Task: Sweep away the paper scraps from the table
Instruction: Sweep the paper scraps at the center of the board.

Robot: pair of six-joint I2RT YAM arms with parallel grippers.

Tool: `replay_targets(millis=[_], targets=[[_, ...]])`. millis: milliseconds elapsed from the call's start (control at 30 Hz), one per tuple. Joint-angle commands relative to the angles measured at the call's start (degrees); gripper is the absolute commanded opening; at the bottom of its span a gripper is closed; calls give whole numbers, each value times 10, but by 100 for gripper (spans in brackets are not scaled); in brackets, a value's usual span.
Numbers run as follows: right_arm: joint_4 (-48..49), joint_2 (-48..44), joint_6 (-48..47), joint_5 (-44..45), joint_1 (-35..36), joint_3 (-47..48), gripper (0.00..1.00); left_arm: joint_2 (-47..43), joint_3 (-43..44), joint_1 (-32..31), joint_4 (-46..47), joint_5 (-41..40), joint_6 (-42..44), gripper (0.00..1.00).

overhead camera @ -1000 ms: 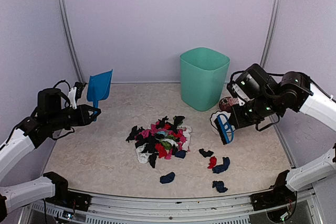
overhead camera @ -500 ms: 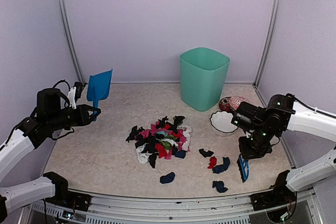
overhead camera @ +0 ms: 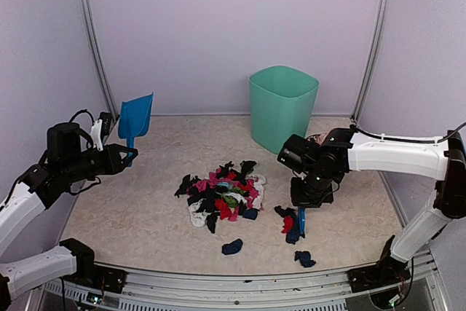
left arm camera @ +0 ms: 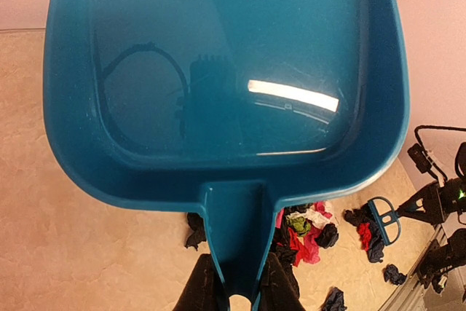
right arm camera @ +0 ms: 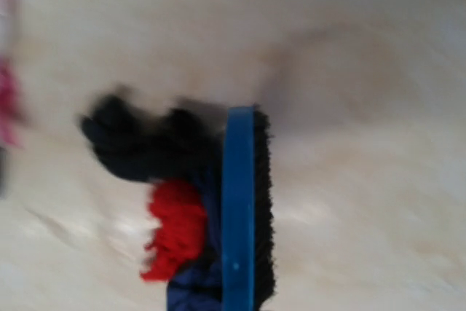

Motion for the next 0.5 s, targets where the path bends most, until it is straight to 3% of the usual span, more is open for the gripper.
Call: replay_targets(millis=[0, 300, 467], targets=[[81, 60, -3, 8, 15, 65, 0, -9, -6, 2, 15, 1, -1, 0], [167, 103, 6, -4, 20, 141, 0, -13, -7, 2, 15, -3, -1, 0], [73, 95, -2, 63, 19, 196, 0, -12, -7, -3, 15, -4, -1, 0]])
